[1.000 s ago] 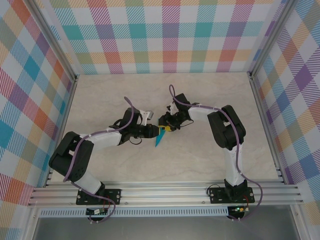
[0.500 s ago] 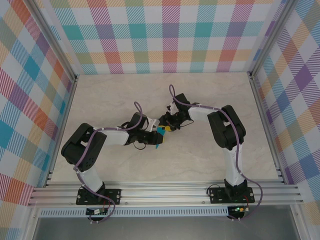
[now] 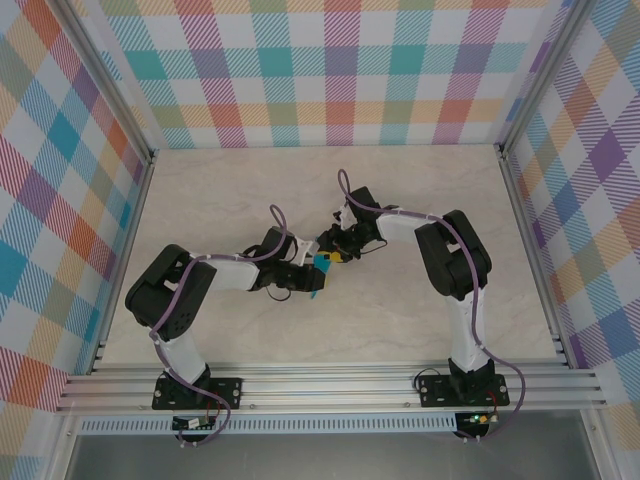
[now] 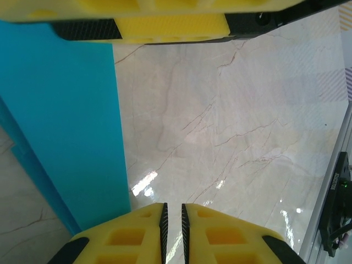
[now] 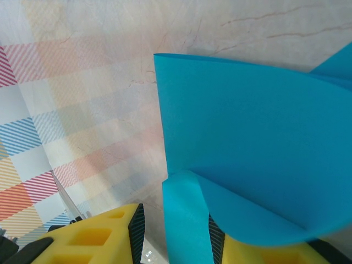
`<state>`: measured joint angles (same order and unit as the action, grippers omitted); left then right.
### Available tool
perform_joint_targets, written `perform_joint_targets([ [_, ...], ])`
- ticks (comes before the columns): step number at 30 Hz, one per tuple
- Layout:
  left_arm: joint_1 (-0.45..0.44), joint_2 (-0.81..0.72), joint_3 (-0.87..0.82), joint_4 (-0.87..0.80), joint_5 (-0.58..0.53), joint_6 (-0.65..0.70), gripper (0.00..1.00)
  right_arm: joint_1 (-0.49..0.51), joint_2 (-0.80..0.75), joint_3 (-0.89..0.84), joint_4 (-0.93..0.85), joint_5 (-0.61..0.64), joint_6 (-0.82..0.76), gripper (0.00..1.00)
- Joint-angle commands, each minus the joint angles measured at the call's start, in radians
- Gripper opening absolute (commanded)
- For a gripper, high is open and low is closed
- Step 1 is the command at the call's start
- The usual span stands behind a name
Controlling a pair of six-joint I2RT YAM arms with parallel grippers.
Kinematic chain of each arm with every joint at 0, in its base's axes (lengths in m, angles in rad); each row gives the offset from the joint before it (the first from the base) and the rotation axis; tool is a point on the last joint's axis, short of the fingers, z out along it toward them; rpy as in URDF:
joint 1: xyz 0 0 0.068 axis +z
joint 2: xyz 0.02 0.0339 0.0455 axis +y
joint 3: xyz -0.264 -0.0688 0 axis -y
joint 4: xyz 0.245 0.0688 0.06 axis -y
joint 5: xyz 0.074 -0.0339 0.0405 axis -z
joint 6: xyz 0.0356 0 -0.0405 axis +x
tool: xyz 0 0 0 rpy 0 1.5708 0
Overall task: Fold a paper plane with a square sheet of paper (fold left side to right side)
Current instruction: Fold the wing for the fifth time at the center of the table.
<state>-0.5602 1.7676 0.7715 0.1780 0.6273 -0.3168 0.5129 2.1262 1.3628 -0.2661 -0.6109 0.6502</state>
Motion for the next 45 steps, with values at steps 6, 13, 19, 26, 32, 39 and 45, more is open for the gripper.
perform_joint_targets([
  [6, -0.024, 0.008, -0.060, -0.150, 0.002, 0.073, 0.15, 0.007, 0.057, 0.007, -0.093, 0.054, -0.017, 0.38],
  [13, -0.054, -0.022, -0.104, -0.185, -0.017, 0.068, 0.15, 0.007, 0.060, 0.015, -0.104, 0.058, -0.020, 0.38],
  [19, -0.081, -0.079, -0.150, -0.200, -0.030, 0.046, 0.15, 0.007, 0.065, 0.020, -0.111, 0.060, -0.022, 0.38],
  [26, -0.110, -0.120, -0.171, -0.223, -0.051, 0.029, 0.15, 0.008, 0.068, 0.025, -0.111, 0.060, -0.022, 0.38],
  [32, -0.108, -0.219, -0.170, -0.207, -0.051, 0.006, 0.15, 0.007, 0.061, 0.019, -0.109, 0.055, -0.024, 0.38],
  [39, -0.062, -0.326, -0.108, -0.187, -0.110, -0.012, 0.18, 0.007, 0.055, 0.018, -0.104, 0.052, -0.018, 0.38],
  [45, -0.052, -0.185, -0.024, -0.145, -0.081, -0.003, 0.19, 0.007, 0.051, 0.015, -0.099, 0.053, -0.017, 0.38],
])
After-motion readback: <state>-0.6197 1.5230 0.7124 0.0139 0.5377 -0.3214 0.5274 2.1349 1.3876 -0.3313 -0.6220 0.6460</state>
